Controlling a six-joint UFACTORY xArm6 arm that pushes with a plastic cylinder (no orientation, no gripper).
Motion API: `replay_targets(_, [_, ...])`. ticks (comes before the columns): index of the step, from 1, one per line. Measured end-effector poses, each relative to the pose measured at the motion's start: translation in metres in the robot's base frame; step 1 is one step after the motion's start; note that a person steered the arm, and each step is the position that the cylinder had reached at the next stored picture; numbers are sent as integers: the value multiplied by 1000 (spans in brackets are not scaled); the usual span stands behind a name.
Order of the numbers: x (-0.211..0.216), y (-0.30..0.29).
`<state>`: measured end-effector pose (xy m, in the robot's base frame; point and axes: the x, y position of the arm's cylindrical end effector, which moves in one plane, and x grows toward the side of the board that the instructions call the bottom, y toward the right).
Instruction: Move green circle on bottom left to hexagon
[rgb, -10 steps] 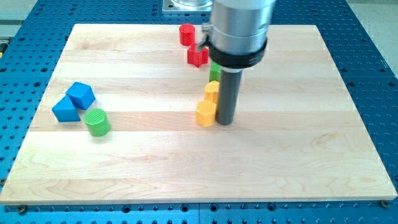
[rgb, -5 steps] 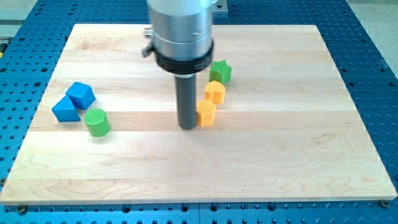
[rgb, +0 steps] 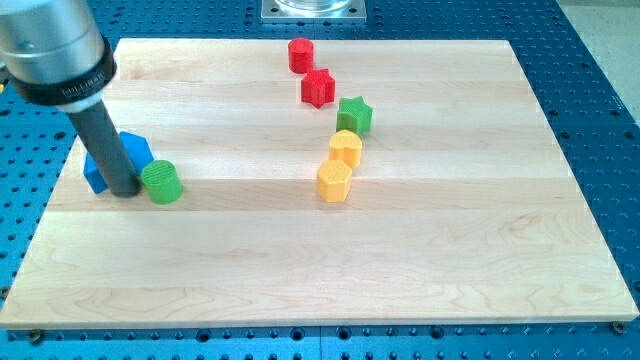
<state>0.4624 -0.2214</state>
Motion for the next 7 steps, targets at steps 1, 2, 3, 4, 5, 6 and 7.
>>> replay_targets(1, [-1,36])
replay_targets(2, [8,94])
replay_targets(3, [26,142])
replay_targets(4, [27,107])
replay_targets(5, [42,109])
replay_targets(6, [57,121])
replay_targets(7, [57,162])
